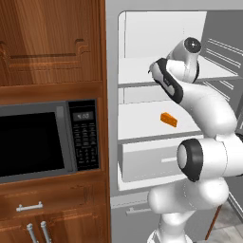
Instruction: Take the cheese, fish, and garlic from the fridge and place them on the plate on the dining counter to create an appetizer plate.
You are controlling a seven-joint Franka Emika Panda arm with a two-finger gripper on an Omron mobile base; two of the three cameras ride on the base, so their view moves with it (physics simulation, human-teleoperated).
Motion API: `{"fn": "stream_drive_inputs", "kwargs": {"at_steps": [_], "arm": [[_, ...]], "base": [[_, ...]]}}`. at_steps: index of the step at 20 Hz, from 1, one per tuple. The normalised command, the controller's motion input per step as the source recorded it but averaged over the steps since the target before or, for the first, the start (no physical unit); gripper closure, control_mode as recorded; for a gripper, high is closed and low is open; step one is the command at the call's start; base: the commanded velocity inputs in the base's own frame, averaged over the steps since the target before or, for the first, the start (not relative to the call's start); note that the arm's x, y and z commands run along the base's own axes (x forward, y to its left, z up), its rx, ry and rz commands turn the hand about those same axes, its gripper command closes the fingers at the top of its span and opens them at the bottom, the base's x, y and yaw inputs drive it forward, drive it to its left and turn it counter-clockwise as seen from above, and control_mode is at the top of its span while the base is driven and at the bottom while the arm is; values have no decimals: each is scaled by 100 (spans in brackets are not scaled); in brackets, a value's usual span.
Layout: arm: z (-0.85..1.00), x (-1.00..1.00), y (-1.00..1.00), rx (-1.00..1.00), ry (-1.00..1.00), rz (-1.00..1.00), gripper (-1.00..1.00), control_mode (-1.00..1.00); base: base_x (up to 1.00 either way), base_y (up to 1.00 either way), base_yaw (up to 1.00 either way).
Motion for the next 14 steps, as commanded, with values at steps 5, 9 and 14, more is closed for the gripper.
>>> {"fn": "stream_drive_inputs", "kwargs": {"at_steps": [5,9,14], "arm": [[-30,13,0,0,0,0,-100,-100],[-33,22,1,0,0,0,-100,-100],[-31,34,4,0,0,0,100,-100]], "base": [[0,0,0],[0,0,0],[0,0,0]]}}
